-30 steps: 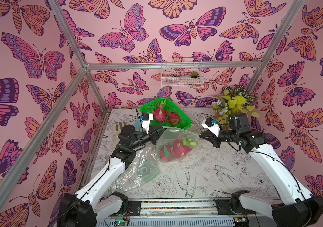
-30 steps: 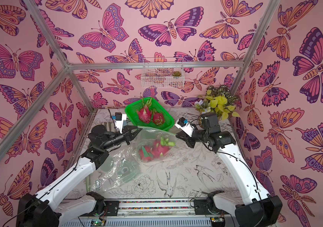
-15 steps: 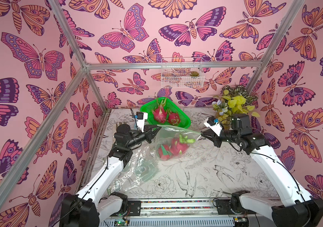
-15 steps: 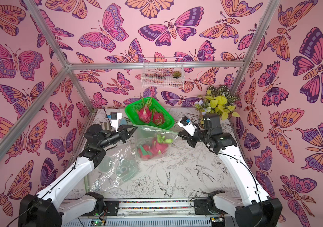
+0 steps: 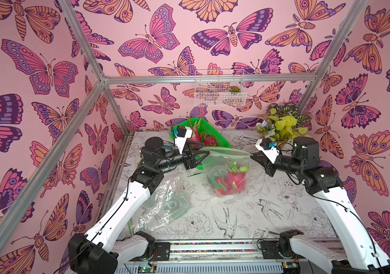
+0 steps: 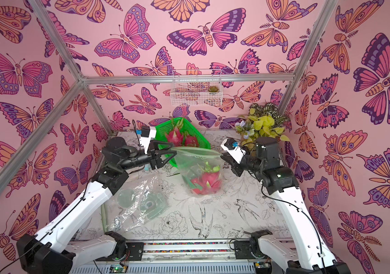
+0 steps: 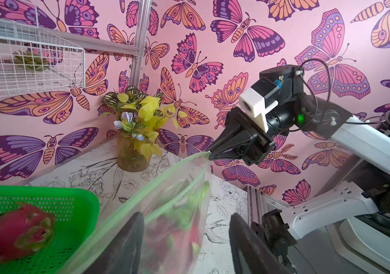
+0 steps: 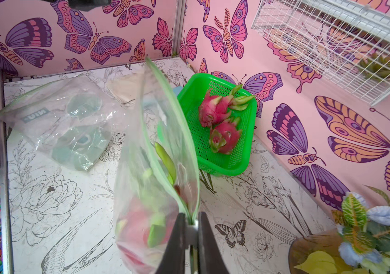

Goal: Open the zip-top bag and take out the dragon fruit
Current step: Unzip the zipper on the zipper food storage bag.

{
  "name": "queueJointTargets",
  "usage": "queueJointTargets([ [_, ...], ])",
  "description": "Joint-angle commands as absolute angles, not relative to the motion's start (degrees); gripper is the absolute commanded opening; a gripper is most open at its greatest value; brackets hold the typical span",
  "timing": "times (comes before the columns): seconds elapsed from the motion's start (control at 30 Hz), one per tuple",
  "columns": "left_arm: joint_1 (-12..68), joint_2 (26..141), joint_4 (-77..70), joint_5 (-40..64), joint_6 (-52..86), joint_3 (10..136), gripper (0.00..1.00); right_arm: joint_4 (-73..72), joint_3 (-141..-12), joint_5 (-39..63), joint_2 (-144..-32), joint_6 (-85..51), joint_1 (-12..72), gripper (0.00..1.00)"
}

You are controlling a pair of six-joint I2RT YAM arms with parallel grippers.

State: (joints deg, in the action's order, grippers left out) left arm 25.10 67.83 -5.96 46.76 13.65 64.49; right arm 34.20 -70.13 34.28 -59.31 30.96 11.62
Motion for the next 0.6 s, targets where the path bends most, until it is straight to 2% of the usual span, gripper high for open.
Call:
queueJointTargets([
  [0.0, 28.5, 71.5, 10.2, 46.3, 6.8, 71.1, 0.6, 34.2, -74.6, 32.0, -59.6, 32.7, 11.2, 0.0],
  [0.2, 31.1, 78.1, 21.3, 47.4, 0.4, 79.7, 0.58, 35.4, -76.3, 31.5, -60.3, 36.0, 11.1, 0.0],
  [0.57, 31.1, 87.3, 26.6, 41.4, -4.5, 91.6, 0.57, 40.0, -78.6, 39.4, -60.1, 44.5, 11.1, 0.0],
])
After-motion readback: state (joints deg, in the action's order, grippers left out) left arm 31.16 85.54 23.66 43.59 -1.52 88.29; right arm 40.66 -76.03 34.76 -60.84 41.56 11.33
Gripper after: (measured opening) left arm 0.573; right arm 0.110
